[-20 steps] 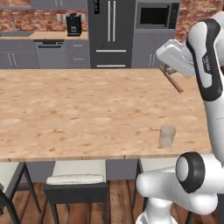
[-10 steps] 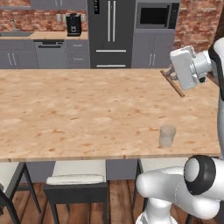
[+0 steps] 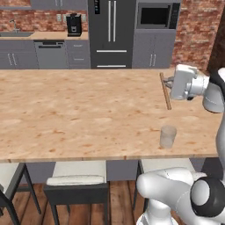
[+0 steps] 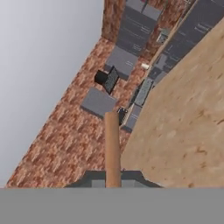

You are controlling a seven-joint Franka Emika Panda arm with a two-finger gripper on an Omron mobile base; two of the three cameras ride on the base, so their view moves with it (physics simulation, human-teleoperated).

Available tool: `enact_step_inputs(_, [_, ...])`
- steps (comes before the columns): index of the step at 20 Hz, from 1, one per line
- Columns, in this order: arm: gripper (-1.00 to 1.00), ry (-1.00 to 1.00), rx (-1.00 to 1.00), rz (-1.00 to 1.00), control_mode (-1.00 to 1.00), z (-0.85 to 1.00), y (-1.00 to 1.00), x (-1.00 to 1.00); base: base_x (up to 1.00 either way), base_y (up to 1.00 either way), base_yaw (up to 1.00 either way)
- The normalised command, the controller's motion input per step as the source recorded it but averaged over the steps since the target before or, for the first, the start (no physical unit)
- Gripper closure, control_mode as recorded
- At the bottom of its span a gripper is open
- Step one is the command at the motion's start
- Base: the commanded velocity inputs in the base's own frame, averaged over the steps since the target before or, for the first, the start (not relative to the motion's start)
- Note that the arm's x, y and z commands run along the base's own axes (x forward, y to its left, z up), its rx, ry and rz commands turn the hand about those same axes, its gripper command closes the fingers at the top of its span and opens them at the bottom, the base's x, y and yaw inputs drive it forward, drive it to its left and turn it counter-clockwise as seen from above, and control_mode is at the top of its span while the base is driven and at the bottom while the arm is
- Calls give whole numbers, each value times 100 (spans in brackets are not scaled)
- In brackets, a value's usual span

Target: Take a straw from the drawer in front and place it inside the glass cup on the dining counter.

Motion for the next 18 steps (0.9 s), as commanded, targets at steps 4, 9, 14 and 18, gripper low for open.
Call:
enact_step_inputs(4, [100,-45,3,-1,-100,1,-7,52,0,0,0])
enact_step_inputs(9, [100,-46,-11,0,-100,0,-63,22,0,0,0])
enact_step_inputs(14, [100,-41,-17,0,-100,0,-99,0,0,0,0])
enact_step_inputs(18, [100,-38,-18,0,-100,0,-67,0,0,0,0])
